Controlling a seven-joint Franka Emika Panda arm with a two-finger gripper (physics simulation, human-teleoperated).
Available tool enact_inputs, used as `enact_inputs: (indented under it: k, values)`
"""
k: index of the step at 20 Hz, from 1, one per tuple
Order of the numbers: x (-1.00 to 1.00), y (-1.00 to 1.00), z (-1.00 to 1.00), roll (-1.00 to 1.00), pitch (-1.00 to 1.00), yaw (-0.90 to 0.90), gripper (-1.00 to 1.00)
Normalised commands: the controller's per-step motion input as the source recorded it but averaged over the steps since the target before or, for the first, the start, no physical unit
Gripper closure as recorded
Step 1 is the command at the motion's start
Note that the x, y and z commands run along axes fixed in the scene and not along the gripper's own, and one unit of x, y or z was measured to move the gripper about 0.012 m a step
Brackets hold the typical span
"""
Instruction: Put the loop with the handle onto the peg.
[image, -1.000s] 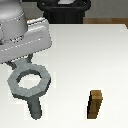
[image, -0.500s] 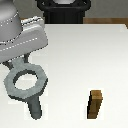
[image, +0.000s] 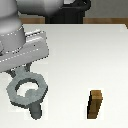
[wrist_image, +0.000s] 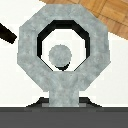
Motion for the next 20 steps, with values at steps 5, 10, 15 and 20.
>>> enact_inputs:
  k: [5, 10, 15, 20]
  values:
    - [0.00, 0.00, -1.00, 0.00, 0.00, 0.00, 1.00]
    - [0.00, 0.00, -0.80, 0.00, 0.00, 0.00, -1.00]
    - [0.00, 0.00, 0.00, 0.00, 0.00, 0.00, -1.00]
    - [0.00, 0.00, 0.00, 0.00, 0.00, 0.00, -1.00]
